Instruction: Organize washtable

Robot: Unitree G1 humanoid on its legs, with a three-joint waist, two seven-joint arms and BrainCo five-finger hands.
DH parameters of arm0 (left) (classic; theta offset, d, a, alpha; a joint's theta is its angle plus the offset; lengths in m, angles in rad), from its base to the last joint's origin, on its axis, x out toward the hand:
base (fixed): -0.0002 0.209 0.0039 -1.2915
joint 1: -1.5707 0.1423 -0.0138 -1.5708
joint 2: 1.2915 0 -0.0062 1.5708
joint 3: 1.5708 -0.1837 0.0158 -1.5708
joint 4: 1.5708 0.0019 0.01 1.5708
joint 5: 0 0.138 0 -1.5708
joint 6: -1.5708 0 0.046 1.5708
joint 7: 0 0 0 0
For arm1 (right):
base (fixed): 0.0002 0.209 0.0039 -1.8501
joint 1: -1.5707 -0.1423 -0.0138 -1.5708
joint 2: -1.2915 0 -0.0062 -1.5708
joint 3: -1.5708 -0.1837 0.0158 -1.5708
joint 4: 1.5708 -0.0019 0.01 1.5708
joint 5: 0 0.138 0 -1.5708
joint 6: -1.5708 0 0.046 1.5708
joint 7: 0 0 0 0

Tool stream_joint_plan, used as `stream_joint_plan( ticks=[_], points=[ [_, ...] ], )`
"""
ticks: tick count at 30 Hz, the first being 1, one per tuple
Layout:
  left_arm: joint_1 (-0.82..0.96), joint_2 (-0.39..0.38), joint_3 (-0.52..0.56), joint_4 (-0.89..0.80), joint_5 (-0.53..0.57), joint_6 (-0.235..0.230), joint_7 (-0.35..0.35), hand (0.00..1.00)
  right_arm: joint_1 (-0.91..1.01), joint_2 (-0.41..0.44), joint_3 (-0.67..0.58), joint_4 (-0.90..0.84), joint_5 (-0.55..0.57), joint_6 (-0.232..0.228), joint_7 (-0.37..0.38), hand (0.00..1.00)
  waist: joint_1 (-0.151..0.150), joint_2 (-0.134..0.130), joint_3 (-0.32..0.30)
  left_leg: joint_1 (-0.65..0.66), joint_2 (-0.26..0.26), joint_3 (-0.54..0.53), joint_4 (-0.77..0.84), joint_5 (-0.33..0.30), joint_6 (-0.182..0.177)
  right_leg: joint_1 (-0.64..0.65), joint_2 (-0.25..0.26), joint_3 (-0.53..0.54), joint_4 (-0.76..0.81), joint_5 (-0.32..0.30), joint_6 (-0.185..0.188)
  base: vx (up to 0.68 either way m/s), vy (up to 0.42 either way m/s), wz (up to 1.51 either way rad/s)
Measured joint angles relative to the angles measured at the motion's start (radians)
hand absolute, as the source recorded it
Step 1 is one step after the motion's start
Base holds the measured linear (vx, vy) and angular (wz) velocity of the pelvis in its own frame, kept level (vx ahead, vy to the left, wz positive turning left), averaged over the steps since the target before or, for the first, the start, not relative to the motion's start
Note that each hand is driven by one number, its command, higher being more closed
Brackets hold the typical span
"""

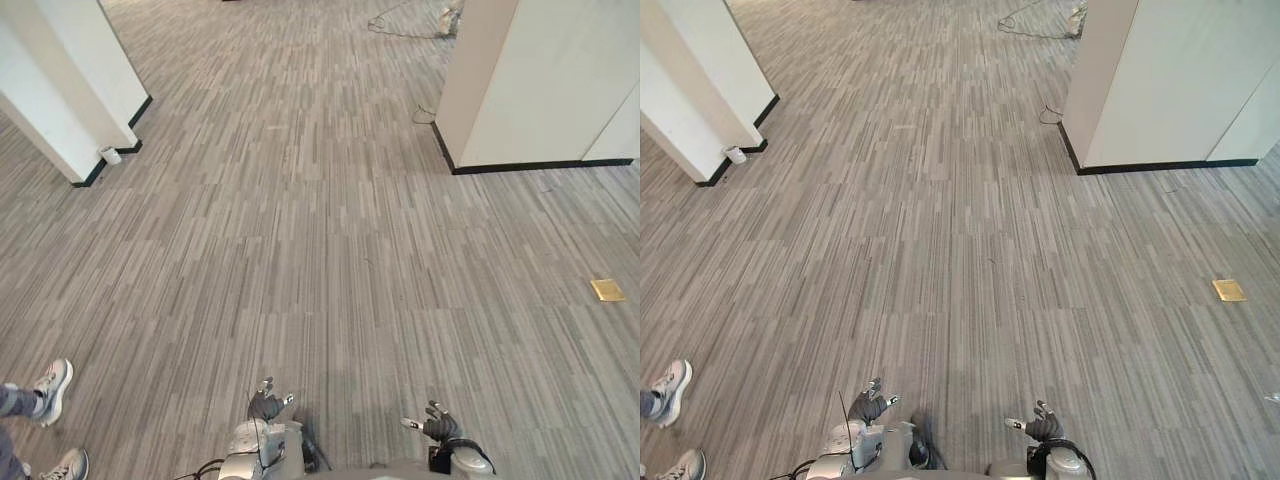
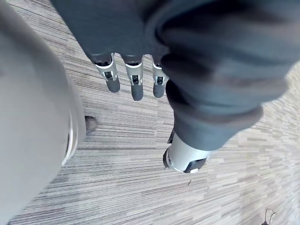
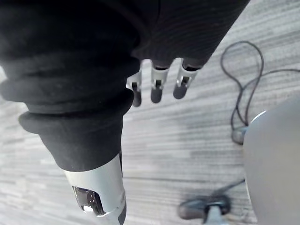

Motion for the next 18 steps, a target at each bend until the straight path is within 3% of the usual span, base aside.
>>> stream_joint_plan(
  ticks=[1,2,4,5,7,9,10,11,14,15,16,17,18],
  points=[
    [-0.001,0.009,0.004,0.007,-0.005,0.0,0.001,0.0,-0.001,0.001,0.0,0.022,0.0,0.0,-0.003,0.0,0.011,-0.001,-0.004,-0.001,-0.001,-0.019,0.021,0.077,0.045,0.037,-0.011,0.01,-0.003,-0.041,0.033,0.45,0.327,-0.59],
    [-0.001,0.016,0.004,0.008,-0.007,0.0,0.0,0.0,0.0,0.005,0.0,0.027,0.0,0.0,-0.004,0.0,0.017,-0.012,-0.013,-0.005,-0.012,-0.019,0.05,0.102,0.07,0.04,-0.026,0.022,0.01,-0.064,0.042,0.59,0.409,-0.62],
    [0.0,0.028,0.013,0.016,-0.007,0.0,0.0,0.0,0.004,0.02,-0.002,0.035,0.001,-0.001,-0.002,0.0,0.013,-0.034,-0.036,-0.025,-0.042,0.0,0.138,0.086,0.105,0.007,-0.073,0.065,0.141,-0.112,0.054,0.54,0.328,-0.49],
    [-0.001,0.033,0.013,0.032,-0.007,0.001,0.001,0.0,0.006,0.022,-0.003,0.034,-0.002,-0.002,0.002,0.0,0.012,-0.046,-0.048,0.005,-0.065,0.023,0.136,0.065,0.137,-0.079,-0.096,0.09,0.334,-0.117,0.064,0.55,0.325,-0.36],
    [-0.013,0.075,0.009,0.057,-0.004,0.011,0.001,0.0,-0.003,0.051,-0.027,0.028,-0.003,-0.004,0.008,0.0,-0.008,-0.097,-0.031,0.116,-0.146,0.031,0.091,0.021,0.185,-0.242,-0.157,0.106,0.769,-0.028,0.169,0.58,0.35,-0.04],
    [-0.02,0.09,-0.001,0.092,-0.002,0.024,0.01,0.0,-0.012,0.049,-0.034,0.024,-0.006,-0.005,0.009,0.0,-0.019,-0.111,-0.02,0.231,-0.166,0.02,0.054,-0.013,0.208,-0.283,-0.163,0.056,0.915,-0.051,0.142,0.53,0.235,0.18],
    [-0.019,0.092,-0.01,0.105,0.001,0.03,0.015,0.0,-0.009,0.039,-0.023,0.02,-0.011,-0.008,0.008,0.0,-0.025,-0.084,-0.01,0.317,-0.161,0.019,0.013,-0.025,0.214,-0.321,-0.16,-0.011,0.921,-0.09,0.086,0.41,0.163,0.1],
    [-0.015,0.091,-0.01,0.112,0.001,0.032,0.015,0.0,-0.01,0.034,-0.013,0.015,-0.011,-0.013,0.008,0.0,-0.033,-0.078,-0.01,0.351,-0.158,0.015,-0.013,-0.03,0.216,-0.346,-0.157,-0.056,0.904,-0.104,0.067,0.45,0.153,0.14],
    [-0.021,0.083,-0.032,0.123,0.001,0.038,0.015,0.0,-0.018,0.03,-0.016,-0.013,-0.012,-0.028,0.008,0.0,-0.043,-0.061,-0.006,0.46,-0.14,-0.001,-0.118,-0.035,0.215,-0.516,-0.103,-0.174,0.661,-0.117,0.054,0.53,0.108,0.21],
    [-0.021,0.076,-0.033,0.122,0.002,0.038,0.014,0.0,-0.022,0.031,-0.018,-0.025,-0.009,-0.031,0.009,0.0,-0.053,-0.053,-0.002,0.487,-0.125,-0.011,-0.139,-0.044,0.199,-0.553,-0.071,-0.199,0.492,-0.059,0.049,0.55,0.042,0.36],
    [-0.019,0.072,-0.034,0.122,0.002,0.038,0.014,0.0,-0.026,0.035,-0.018,-0.024,-0.01,-0.03,0.008,0.0,-0.062,-0.057,-0.004,0.514,-0.122,-0.014,-0.154,-0.058,0.176,-0.557,-0.044,-0.219,0.283,0.049,0.052,0.55,0.024,0.4],
    [-0.02,0.071,-0.034,0.122,0.002,0.038,0.013,0.0,-0.028,0.037,-0.018,-0.023,-0.01,-0.03,0.008,0.0,-0.063,-0.063,-0.001,0.528,-0.124,-0.014,-0.159,-0.068,0.158,-0.559,-0.038,-0.218,0.205,0.097,0.052,0.56,-0.001,0.44],
    [-0.017,0.068,-0.028,0.121,0.002,0.037,0.013,0.0,-0.027,0.043,-0.023,-0.023,-0.01,-0.029,0.008,0.0,-0.063,-0.073,0.002,0.577,-0.135,-0.016,-0.169,-0.094,0.119,-0.56,-0.038,-0.215,0.146,0.147,0.031,0.6,-0.027,0.49]
  ],
)
